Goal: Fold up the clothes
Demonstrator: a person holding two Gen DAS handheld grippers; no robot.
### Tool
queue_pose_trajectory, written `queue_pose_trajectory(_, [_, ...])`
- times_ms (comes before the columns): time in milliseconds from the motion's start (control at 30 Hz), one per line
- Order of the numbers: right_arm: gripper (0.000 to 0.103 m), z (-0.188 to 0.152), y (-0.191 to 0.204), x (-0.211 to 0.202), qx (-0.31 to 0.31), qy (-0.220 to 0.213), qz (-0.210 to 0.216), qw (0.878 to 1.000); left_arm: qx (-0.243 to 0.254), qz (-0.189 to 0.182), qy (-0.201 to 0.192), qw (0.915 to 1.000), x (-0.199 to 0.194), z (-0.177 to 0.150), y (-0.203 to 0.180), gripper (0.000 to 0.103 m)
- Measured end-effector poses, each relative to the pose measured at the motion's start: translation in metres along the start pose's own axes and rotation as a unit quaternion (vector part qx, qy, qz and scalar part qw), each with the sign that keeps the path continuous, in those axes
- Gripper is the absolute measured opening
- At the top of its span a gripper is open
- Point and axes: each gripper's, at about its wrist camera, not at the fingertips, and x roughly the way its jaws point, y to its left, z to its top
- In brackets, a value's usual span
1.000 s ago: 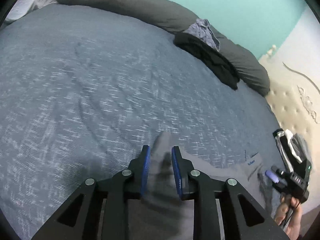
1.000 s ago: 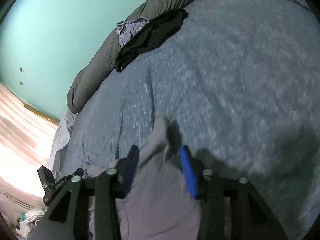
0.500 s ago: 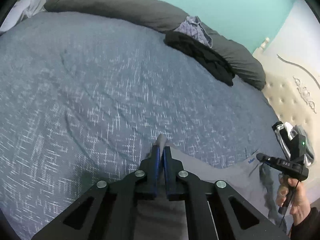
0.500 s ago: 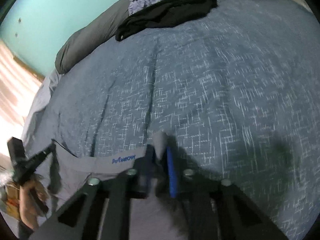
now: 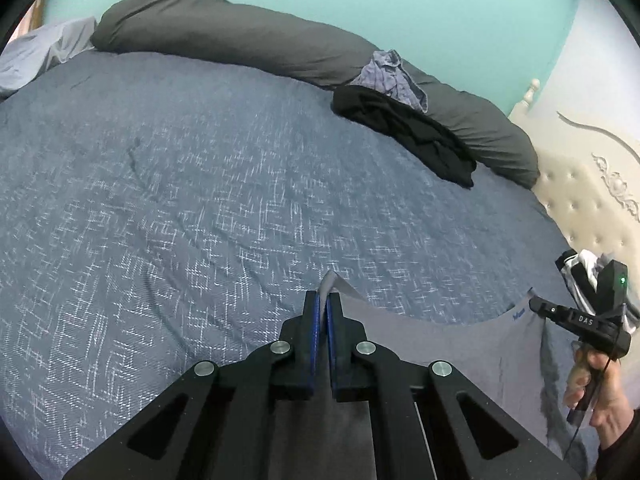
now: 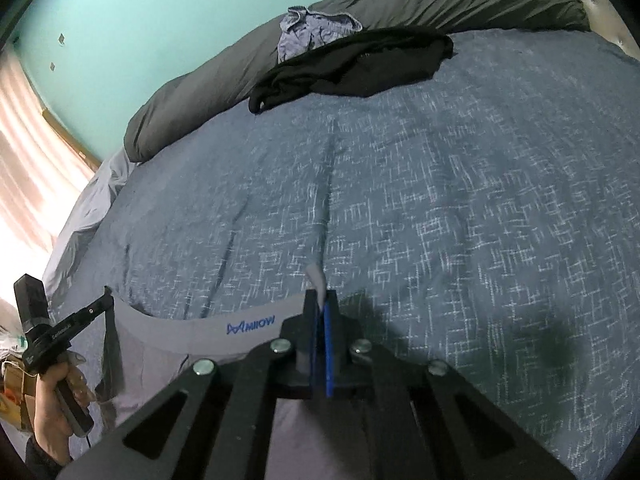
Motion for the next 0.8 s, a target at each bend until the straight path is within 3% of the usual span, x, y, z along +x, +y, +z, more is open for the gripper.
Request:
queue_pose_trajectory(200, [0.002, -0.004, -0.01, 0.022, 0.027, 0.03, 0.005, 0.999, -0.009, -0.003, 0.019, 0.9998, 0.014, 0.0, 0.006, 0.004])
queue_pose_trajectory(433, [0.009, -0.003, -0.019, 0.022, 0.06, 0.029, 0.012, 0.998, -0.023, 0.006, 0.032, 0.9992, 0.023, -0.002, 0.012, 0.011])
queue_pose_trajectory(500, [0.018, 0.0, -0.021, 0.015, 0.066, 0.016, 0.001, 0.998, -0.033, 0.013, 0.019, 0.9992, 0.014, 0.0, 0.016, 0.024])
queue_pose_trajectory(567, [0.028, 0.002, -0.024, 0.005, 0.079, 0.005, 0.0, 0.997, -0.042, 0.021, 0.005, 0.9989, 0.004, 0.003, 0.019, 0.048])
queue_pose_trajectory(800, [0.034, -0.019, -0.035, -0.054, 0.145, -0.04, 0.024, 0.988, -0.083, 0.016, -0.004, 0.9964, -0.042, -0.01, 0.027, 0.064])
